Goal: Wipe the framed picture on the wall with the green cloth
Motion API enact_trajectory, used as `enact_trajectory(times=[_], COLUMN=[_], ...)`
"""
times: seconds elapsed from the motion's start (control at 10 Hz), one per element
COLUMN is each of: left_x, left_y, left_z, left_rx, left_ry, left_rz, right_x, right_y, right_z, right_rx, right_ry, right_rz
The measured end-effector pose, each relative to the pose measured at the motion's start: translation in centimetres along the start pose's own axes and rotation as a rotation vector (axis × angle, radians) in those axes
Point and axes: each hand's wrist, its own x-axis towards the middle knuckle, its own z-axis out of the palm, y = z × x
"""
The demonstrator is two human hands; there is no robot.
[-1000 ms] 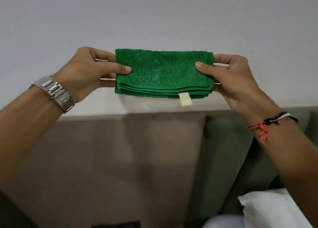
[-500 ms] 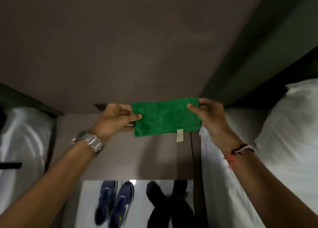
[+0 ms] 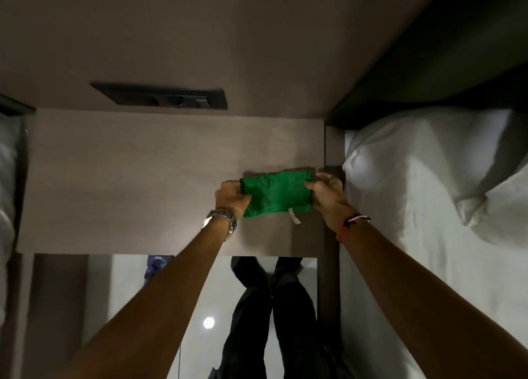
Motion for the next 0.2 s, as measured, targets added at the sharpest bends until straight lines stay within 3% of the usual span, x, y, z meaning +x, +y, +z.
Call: enact_trajectory(times=[0.2], left_x=[-1.8], left_y=[0.8], left_z=[-0.9], left_rx=[0.037], left_ry=[-0.015], left_rz=[0.108], right_x=[-2.4], right_y=[-0.7], right_z=[-0.4], right_rx=[-0.133], right_ry=[-0.013], right_rz=[-0.101])
